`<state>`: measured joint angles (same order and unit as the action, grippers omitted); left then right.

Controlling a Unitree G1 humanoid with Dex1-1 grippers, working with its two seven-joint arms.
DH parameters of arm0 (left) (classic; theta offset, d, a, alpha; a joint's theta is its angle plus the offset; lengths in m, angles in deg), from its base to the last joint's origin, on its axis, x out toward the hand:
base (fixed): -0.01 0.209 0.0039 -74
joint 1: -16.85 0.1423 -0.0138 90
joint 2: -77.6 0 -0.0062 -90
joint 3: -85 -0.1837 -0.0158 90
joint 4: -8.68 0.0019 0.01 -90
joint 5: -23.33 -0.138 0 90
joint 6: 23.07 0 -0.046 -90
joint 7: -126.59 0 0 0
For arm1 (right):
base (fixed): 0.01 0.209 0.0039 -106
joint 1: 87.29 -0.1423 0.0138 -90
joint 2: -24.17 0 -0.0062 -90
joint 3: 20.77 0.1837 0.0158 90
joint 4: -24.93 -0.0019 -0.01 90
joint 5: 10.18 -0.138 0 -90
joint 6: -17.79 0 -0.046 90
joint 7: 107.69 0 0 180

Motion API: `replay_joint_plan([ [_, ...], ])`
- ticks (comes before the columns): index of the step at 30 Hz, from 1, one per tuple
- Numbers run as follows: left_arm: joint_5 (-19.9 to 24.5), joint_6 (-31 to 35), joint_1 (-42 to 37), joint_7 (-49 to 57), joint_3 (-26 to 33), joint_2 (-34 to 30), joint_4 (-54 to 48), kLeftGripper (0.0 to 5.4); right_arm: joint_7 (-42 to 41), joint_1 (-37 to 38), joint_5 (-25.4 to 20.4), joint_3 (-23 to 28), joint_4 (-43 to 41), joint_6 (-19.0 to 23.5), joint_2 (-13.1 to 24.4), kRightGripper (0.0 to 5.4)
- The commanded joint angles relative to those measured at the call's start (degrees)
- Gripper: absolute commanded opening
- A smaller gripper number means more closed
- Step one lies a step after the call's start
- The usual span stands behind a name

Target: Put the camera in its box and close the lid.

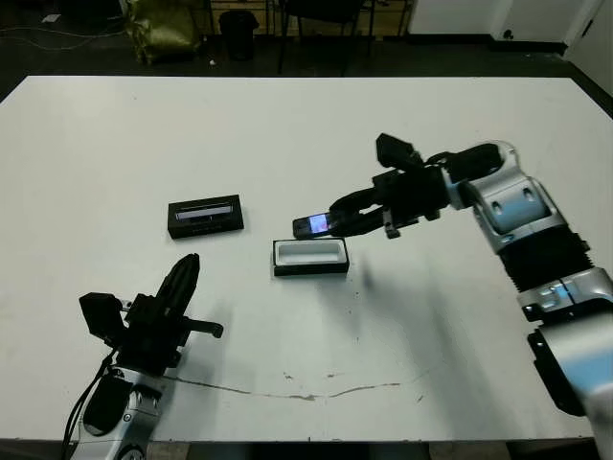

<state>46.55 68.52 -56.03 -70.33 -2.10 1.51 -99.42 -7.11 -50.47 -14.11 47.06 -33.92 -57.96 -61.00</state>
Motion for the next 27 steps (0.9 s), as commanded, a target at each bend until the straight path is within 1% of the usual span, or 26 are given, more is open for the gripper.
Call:
replay_joint_plan([
  [1, -0.7, 0.6, 0.0, 0.7, 0.2, -0.4, 0.7, 0.0, -0.8, -0.9, 1.1, -0.8, 2.3, -0.4, -1.0, 0.65],
  [6, -0.2, 0.8, -1.5, 0.6, 0.5, -0.4, 1.8, 0.0, -0.6, -0.9, 1.5, -0.7, 4.0, -0.9, -2.2, 0.65],
  [7, -0.1, 0.6, -1.9, 0.3, 0.6, -0.4, 2.3, 0.0, -0.6, -1.1, 1.8, -1.0, 4.4, -0.2, -2.4, 0.65],
  [11, -0.8, 0.7, -3.2, 0.9, 0.6, -0.5, 3.3, 0.0, -0.3, -1.4, 2.6, -1.1, 6.7, -2.0, -3.5, 0.65],
  [13, -1.1, 1.0, -3.7, 1.2, 0.5, -0.4, 3.6, 0.0, -0.4, -1.8, 3.0, -1.0, 8.1, -1.6, -4.2, 0.65],
  [15, -0.7, 1.4, -4.3, 1.3, 0.7, -0.2, 3.8, 0.0, -0.7, -2.0, 3.2, -0.7, 9.5, -3.2, -4.8, 0.65],
  [17, -0.6, 1.5, -4.7, 1.4, 0.7, -0.2, 4.0, 0.0, -0.8, -2.0, 3.2, -0.3, 10.6, -4.6, -5.1, 0.65],
  [20, -0.7, 0.7, -5.2, 1.0, 0.9, -0.2, 4.8, 0.0, -0.7, -2.3, 3.7, -0.2, 12.0, -5.3, -5.3, 0.65],
  [25, -0.8, 1.5, -5.2, 1.6, 0.8, -0.1, 4.3, 0.0, -0.5, -2.5, 4.6, -0.2, 12.5, -5.4, -5.1, 0.65],
  [27, -0.4, 1.8, -5.2, 1.6, 0.8, 0.0, 4.1, 0.0, -0.4, -2.2, 4.7, 0.1, 12.3, -6.6, -5.0, 0.65],
])
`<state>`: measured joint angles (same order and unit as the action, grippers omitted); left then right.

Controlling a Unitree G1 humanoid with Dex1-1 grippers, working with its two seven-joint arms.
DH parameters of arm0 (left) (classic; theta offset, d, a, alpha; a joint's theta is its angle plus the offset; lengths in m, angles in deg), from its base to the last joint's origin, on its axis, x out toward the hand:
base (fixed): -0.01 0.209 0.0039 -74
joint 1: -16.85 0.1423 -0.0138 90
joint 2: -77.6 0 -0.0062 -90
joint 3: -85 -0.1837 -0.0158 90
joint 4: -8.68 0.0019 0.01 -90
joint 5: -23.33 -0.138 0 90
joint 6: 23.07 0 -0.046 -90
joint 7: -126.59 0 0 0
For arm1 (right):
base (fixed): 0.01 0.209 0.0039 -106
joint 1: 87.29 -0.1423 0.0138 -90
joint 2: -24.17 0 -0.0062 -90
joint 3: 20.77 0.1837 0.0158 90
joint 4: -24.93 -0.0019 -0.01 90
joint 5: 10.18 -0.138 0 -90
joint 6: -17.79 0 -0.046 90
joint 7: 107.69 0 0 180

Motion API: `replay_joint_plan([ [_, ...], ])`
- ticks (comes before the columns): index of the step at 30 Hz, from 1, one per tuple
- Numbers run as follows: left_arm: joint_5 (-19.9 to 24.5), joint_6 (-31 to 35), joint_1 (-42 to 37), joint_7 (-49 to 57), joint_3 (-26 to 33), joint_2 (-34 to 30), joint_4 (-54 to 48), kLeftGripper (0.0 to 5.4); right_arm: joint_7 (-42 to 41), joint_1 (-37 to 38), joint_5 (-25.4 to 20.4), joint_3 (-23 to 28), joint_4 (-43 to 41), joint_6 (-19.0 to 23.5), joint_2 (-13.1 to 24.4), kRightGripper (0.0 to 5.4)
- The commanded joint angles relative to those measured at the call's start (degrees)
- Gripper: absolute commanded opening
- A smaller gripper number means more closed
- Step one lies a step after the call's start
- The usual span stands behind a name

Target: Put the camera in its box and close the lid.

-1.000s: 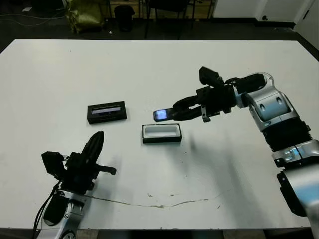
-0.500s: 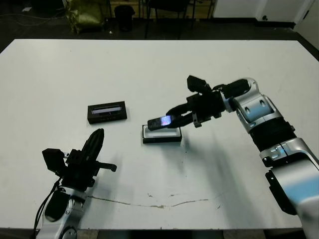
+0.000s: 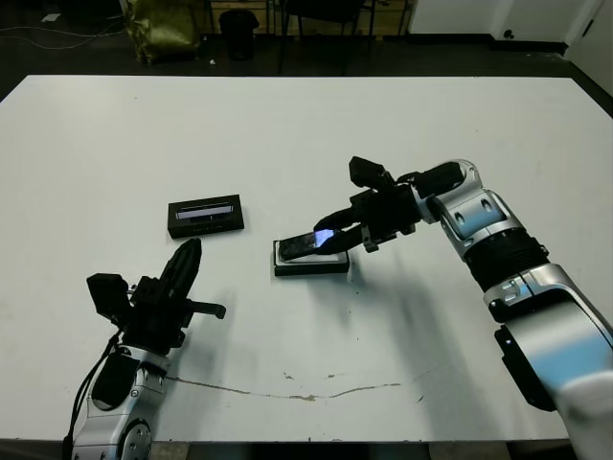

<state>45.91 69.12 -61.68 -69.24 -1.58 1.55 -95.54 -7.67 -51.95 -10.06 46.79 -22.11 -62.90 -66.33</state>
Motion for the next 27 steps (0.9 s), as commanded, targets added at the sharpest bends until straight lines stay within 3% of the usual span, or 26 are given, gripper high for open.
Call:
replay_joint_plan([
  [1, 0.2, 1.2, 0.5, 0.3, 0.3, -0.1, 0.3, 0.0, 0.1, -0.5, 0.7, 0.4, 0.4, -2.1, 0.3, 0.65],
  [15, 0.3, 0.2, 1.1, -0.4, 0.2, 0.0, 0.6, 0.0, -0.8, 0.8, 3.4, -1.2, -1.9, -2.1, 0.4, 0.65],
  [19, 0.0, 0.3, 1.5, 0.0, -0.1, 0.2, 0.1, 0.0, -1.9, 0.7, 3.6, -2.1, -1.2, 0.3, -0.6, 0.65],
  [27, -0.6, -0.4, 1.8, 0.2, -0.3, 0.2, 0.2, 0.0, -0.8, 1.8, 4.9, -3.7, -1.7, 0.4, -1.5, 0.65],
])
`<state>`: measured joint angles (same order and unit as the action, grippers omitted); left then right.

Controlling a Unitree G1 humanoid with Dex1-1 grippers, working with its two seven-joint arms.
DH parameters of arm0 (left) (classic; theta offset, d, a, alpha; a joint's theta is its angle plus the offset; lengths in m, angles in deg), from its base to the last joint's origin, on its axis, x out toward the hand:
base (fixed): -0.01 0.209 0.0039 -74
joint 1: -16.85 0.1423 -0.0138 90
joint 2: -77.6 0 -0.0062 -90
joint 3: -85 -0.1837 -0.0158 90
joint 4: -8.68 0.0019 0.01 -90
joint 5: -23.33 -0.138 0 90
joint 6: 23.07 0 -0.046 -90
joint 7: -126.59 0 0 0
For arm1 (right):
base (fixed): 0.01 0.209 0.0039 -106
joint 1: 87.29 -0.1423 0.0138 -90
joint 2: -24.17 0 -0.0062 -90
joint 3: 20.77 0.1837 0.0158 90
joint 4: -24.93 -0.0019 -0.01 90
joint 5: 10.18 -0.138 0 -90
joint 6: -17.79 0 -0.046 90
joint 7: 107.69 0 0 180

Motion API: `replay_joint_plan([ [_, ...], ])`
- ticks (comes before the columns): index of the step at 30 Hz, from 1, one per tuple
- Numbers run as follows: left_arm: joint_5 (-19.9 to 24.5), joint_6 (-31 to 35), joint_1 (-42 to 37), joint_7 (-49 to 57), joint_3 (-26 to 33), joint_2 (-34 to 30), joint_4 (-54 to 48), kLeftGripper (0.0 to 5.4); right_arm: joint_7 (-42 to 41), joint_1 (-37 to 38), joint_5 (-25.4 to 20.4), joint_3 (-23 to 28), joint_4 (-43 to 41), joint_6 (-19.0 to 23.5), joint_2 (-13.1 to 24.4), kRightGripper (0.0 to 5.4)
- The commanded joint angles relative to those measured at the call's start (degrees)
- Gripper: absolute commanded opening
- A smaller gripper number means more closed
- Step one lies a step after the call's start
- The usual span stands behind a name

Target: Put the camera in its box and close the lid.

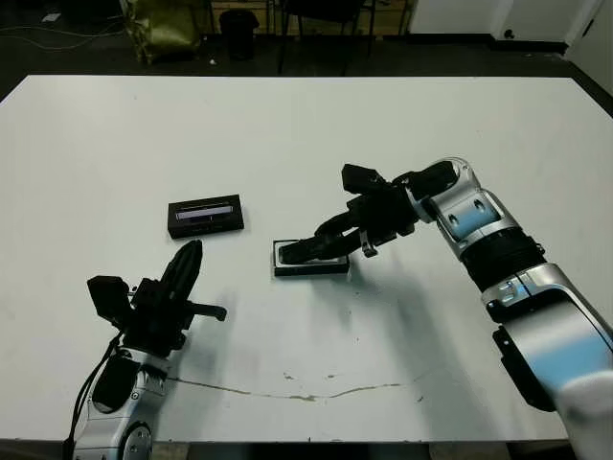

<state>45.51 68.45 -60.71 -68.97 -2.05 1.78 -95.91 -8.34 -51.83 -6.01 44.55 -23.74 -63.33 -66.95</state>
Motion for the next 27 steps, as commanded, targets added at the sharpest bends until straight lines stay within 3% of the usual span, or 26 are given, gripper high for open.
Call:
replay_joint_plan([
  [1, 0.2, 0.0, 0.7, -0.5, 0.2, -0.1, 1.0, 0.0, 0.1, 1.7, 1.0, -1.6, -0.2, 1.4, -1.1, 0.65],
  [8, -0.3, -0.2, 0.7, -0.4, 0.2, -0.2, 1.4, 0.0, 2.0, 2.3, 1.6, -2.0, -0.2, 2.9, -2.6, 0.65],
  [16, 0.0, -0.2, 0.6, -0.8, 0.2, -0.3, 1.7, 0.0, 2.0, 2.4, 0.3, -0.9, 2.9, 1.3, -4.9, 0.65],
  [27, -0.6, -0.7, 0.9, -0.7, 0.0, -0.1, 1.6, 0.0, 6.8, 2.6, 1.1, 0.4, 5.7, -5.6, -7.1, 0.64],
])
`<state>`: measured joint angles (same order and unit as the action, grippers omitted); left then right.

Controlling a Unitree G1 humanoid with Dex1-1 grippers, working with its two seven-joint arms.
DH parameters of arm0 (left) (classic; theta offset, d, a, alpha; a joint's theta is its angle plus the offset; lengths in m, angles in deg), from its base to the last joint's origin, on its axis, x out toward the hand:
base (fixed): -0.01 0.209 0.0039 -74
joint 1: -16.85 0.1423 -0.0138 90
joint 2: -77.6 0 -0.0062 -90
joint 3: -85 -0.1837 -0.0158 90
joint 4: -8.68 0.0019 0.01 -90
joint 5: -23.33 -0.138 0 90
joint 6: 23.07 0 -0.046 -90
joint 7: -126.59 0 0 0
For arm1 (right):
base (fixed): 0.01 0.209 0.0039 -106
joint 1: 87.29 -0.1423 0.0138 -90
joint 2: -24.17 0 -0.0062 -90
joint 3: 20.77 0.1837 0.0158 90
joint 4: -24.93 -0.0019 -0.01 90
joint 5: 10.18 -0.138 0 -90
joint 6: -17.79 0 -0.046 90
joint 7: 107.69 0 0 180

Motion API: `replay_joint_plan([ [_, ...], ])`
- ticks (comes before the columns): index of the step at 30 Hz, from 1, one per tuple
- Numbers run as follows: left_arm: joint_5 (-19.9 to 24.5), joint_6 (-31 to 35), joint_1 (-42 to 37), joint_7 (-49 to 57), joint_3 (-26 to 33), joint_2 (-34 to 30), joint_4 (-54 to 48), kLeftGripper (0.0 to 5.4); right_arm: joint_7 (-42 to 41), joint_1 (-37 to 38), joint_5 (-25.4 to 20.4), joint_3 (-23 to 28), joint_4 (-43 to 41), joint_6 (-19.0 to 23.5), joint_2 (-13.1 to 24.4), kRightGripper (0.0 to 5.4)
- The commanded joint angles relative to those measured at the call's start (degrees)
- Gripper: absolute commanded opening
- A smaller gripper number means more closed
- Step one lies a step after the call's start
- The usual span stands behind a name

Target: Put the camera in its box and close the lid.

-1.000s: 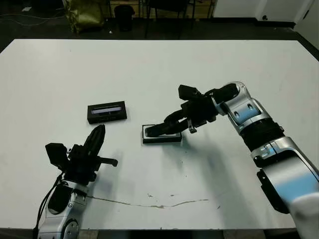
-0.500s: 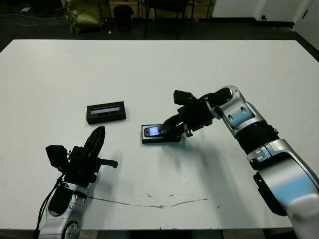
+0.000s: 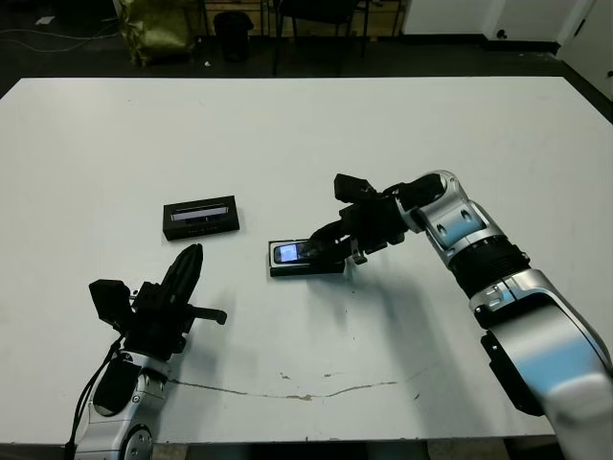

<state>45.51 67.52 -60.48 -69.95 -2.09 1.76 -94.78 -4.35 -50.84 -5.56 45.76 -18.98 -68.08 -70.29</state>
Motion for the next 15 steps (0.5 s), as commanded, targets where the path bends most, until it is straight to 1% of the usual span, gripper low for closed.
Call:
replay_joint_plan([
  [1, -0.7, 0.4, 0.8, 0.4, 0.0, -0.2, 0.4, 0.0, 2.9, 1.5, 0.9, -0.9, 1.2, -1.4, -3.8, 0.64],
  [4, -1.0, 0.1, 0.8, 0.3, 0.0, -0.3, 0.5, 0.0, 0.6, 0.6, 1.2, -1.5, 2.8, -2.4, -3.7, 0.64],
  [7, -0.7, 0.7, 0.8, 0.3, 0.1, -0.3, 0.4, 0.0, -1.9, -0.6, 2.0, -2.4, 3.8, -3.7, -3.4, 1.04],
  [10, -0.8, 0.7, 0.7, 0.3, 0.1, -0.4, 0.5, 0.0, -2.4, -1.1, 3.0, -3.1, 3.5, -5.7, -2.8, 1.71],
  [12, -0.5, 0.5, 0.6, 0.0, 0.1, -0.4, 0.6, 0.0, -3.8, -1.5, 2.4, -2.7, 4.7, -8.3, -2.8, 2.12],
  [15, -0.8, 0.2, 0.5, 0.0, 0.2, -0.4, 0.9, 0.0, -5.2, -2.1, 2.3, -2.5, 6.2, -9.3, -3.0, 2.77],
])
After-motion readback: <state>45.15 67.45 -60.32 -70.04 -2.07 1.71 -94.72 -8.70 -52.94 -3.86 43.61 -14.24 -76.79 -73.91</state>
